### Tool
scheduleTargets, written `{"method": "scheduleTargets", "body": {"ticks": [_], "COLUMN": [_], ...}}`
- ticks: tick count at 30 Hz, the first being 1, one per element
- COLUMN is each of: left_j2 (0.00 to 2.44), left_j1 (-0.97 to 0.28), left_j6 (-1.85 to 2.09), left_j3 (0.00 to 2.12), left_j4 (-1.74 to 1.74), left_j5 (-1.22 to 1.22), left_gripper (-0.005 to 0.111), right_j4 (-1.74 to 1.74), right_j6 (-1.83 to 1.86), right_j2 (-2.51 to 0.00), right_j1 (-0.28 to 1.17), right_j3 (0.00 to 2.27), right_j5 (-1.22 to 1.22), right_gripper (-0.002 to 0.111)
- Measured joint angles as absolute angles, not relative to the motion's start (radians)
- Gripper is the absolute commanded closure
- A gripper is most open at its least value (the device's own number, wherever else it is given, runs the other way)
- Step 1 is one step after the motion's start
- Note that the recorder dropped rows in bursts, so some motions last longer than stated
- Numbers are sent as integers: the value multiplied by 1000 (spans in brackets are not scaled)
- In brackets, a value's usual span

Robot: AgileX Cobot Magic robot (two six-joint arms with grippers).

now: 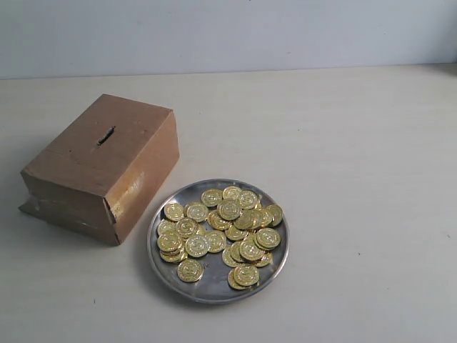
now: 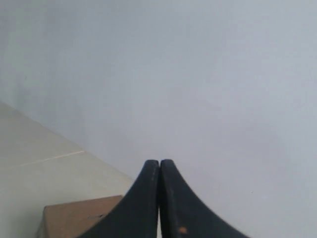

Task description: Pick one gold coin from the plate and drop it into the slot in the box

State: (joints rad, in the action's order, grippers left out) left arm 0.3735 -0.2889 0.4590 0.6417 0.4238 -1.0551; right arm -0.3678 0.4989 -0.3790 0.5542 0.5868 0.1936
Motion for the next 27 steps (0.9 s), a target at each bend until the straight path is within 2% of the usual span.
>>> {"method": "scheduleTargets", "body": {"ticks": [15,20,27], "left_j2": [21,4,4], "left_j1": [-15,20,27], "left_j6": [459,459,459], "left_j3": [543,538,537], "left_j4": [424,426,426], "left_j5": [-1067,-1071,-1071], "left_gripper": [107,107,107], "right_j4": [-369,-369,-369], "right_j6": [497,497,497], "right_j2": [-4,-2,-2], "right_j1": [99,39,30], "right_j3": [587,587,587], "right_j5": [189,187,187], "right_gripper": [108,108,108]}}
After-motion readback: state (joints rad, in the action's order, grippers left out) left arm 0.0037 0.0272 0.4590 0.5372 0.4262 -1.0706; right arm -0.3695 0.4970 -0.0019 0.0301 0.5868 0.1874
